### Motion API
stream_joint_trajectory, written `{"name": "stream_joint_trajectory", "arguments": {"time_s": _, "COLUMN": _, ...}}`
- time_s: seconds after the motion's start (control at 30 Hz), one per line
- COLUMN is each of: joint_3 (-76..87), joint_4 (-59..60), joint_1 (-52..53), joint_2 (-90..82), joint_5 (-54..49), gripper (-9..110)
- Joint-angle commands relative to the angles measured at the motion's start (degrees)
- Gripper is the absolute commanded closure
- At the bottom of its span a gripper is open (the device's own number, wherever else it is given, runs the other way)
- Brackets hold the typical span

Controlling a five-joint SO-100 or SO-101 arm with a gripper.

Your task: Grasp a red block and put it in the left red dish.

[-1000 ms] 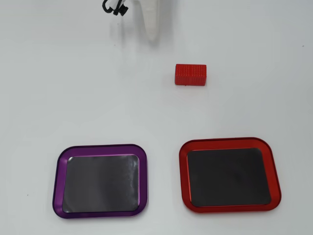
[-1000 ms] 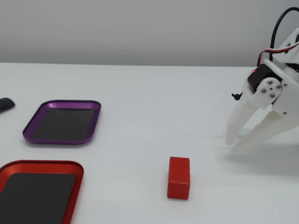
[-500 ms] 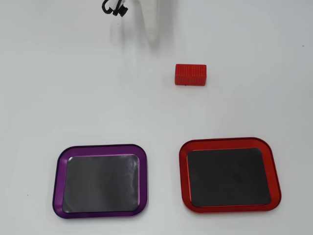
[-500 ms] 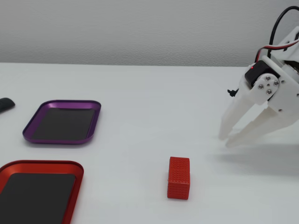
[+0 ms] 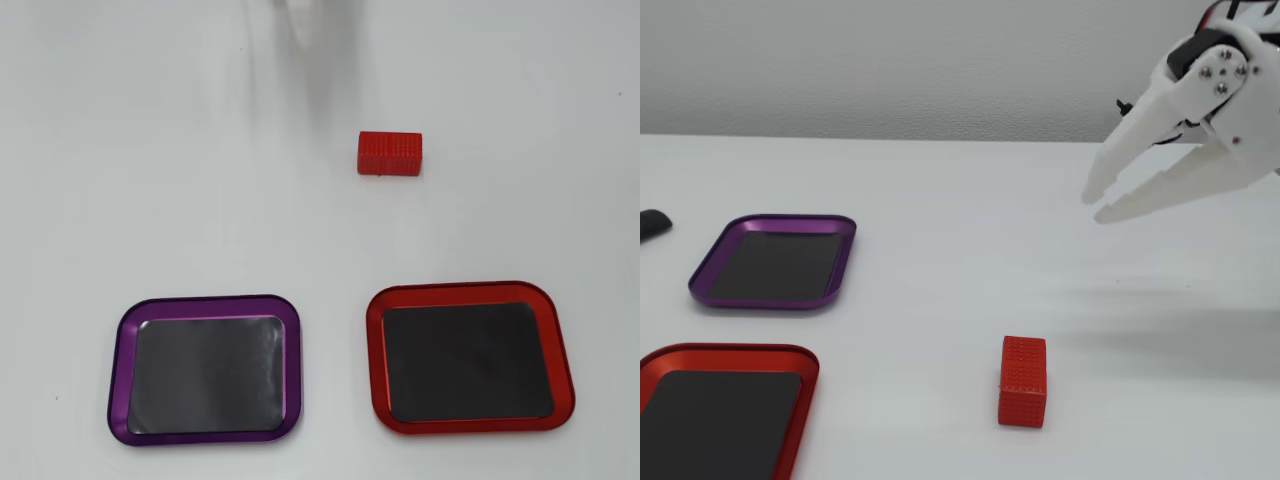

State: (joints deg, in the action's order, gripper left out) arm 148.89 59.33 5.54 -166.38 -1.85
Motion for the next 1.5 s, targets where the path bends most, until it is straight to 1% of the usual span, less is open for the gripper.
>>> {"name": "stream_joint_trajectory", "arguments": {"time_s": 0.0, "joint_3": -10.99, "joint_4": -0.26, "joint_1": -0.44, "joint_2": 13.8, "joint_5": -0.09, "gripper": 98}}
{"name": "stream_joint_trajectory", "arguments": {"time_s": 0.13, "joint_3": -25.49, "joint_4": 5.62, "joint_1": -2.99, "joint_2": 31.9, "joint_5": -0.18, "gripper": 85}}
{"name": "stream_joint_trajectory", "arguments": {"time_s": 0.23, "joint_3": -34.63, "joint_4": 10.28, "joint_1": -8.44, "joint_2": 43.15, "joint_5": -0.35, "gripper": 76}}
{"name": "stream_joint_trajectory", "arguments": {"time_s": 0.3, "joint_3": -38.94, "joint_4": 11.07, "joint_1": -13.18, "joint_2": 49.31, "joint_5": -0.44, "gripper": 72}}
{"name": "stream_joint_trajectory", "arguments": {"time_s": 0.43, "joint_3": -43.42, "joint_4": 11.25, "joint_1": -21.53, "joint_2": 56.78, "joint_5": 0.0, "gripper": 70}}
{"name": "stream_joint_trajectory", "arguments": {"time_s": 0.53, "joint_3": -43.77, "joint_4": 10.02, "joint_1": -23.99, "joint_2": 60.03, "joint_5": 0.0, "gripper": 70}}
{"name": "stream_joint_trajectory", "arguments": {"time_s": 0.67, "joint_3": -42.89, "joint_4": 4.31, "joint_1": -23.47, "joint_2": 62.75, "joint_5": -0.09, "gripper": 70}}
{"name": "stream_joint_trajectory", "arguments": {"time_s": 1.03, "joint_3": -41.66, "joint_4": 3.34, "joint_1": -13.89, "joint_2": 70.22, "joint_5": -0.7, "gripper": 70}}
{"name": "stream_joint_trajectory", "arguments": {"time_s": 1.33, "joint_3": -35.07, "joint_4": -4.48, "joint_1": -13.71, "joint_2": 71.1, "joint_5": -0.7, "gripper": 71}}
{"name": "stream_joint_trajectory", "arguments": {"time_s": 1.47, "joint_3": -34.98, "joint_4": -5.1, "joint_1": -13.89, "joint_2": 71.1, "joint_5": -0.7, "gripper": 71}}
